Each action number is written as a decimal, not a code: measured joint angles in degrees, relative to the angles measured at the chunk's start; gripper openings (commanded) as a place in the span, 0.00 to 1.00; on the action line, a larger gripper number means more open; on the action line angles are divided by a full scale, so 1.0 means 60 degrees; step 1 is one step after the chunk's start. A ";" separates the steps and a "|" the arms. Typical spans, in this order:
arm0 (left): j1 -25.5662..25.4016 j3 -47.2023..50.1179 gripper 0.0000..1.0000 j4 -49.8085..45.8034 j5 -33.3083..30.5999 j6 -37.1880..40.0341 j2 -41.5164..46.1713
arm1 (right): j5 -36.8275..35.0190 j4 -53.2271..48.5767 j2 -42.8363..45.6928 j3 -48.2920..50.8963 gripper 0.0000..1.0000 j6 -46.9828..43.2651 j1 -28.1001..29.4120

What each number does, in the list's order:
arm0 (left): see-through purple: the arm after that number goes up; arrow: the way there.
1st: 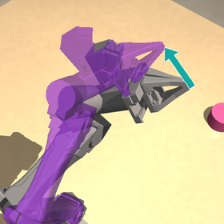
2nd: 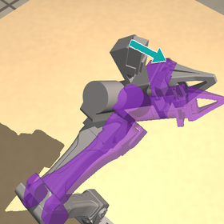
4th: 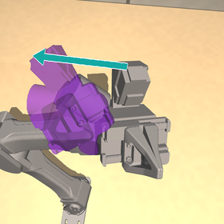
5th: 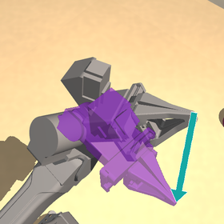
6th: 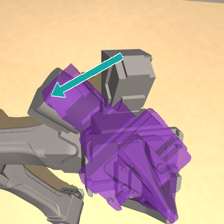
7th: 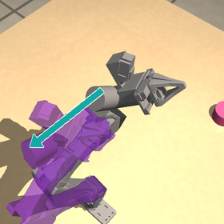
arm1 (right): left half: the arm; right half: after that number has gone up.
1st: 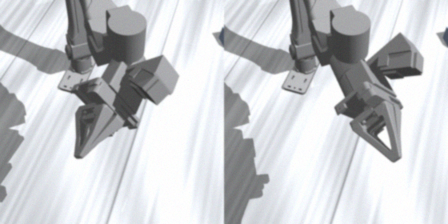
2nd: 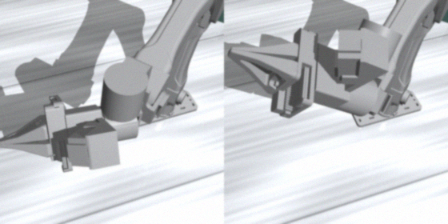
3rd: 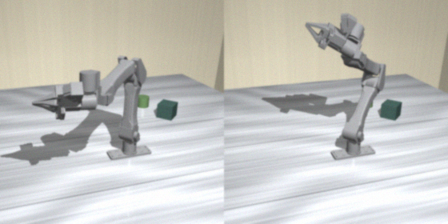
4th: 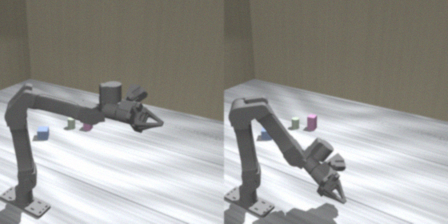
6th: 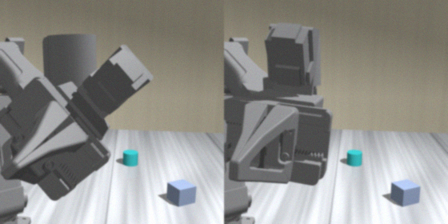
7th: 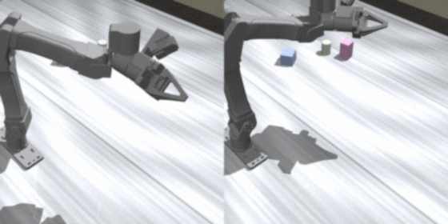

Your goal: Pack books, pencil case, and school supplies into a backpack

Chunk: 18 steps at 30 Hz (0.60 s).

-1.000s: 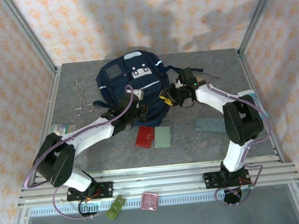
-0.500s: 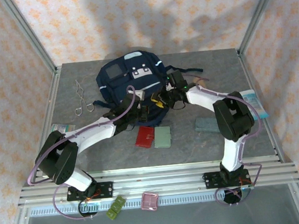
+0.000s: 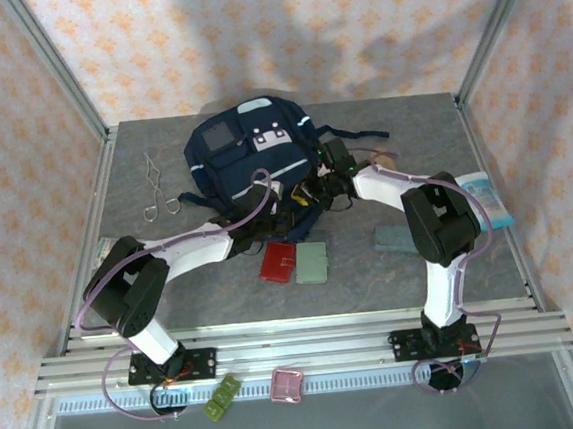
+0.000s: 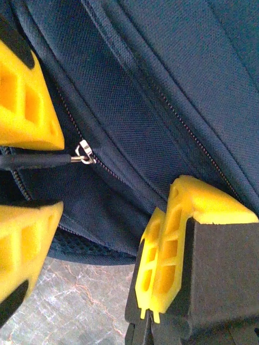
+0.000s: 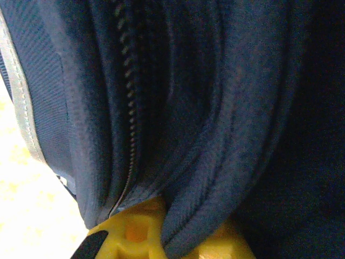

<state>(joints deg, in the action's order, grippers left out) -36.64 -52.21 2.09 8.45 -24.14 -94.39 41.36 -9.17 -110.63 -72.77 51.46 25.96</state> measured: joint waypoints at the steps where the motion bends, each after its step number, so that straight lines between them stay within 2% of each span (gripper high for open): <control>1: -0.0004 -0.0004 0.37 0.0015 0.0007 0.0000 -0.0029 | 0.0000 0.0007 0.0000 0.0000 0.00 0.0000 0.0000; 5: -0.0015 -0.0098 0.37 0.0000 -0.0004 0.0000 -0.0266 | 0.0000 0.0025 0.0000 0.0000 0.00 0.0011 0.0000; 7: -0.0018 -0.0248 0.32 -0.0135 -0.0084 0.0029 -0.0452 | 0.0000 0.0036 0.0000 0.0000 0.00 0.0040 0.0000; 12: -0.0018 -0.0466 0.00 -0.0386 -0.0517 0.0033 -0.0667 | 0.0000 0.0051 0.0000 0.0000 0.00 0.0073 0.0004; 18: -0.0018 -0.0543 0.00 -0.0554 -0.0761 0.0102 -0.0659 | -0.0004 0.0109 0.0000 0.0004 0.00 0.0062 0.0007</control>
<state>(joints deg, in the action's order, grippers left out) -36.75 -55.46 -1.23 3.88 -23.53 -98.35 41.34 -8.51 -110.63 -72.75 51.83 26.00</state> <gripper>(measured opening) 0.057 0.043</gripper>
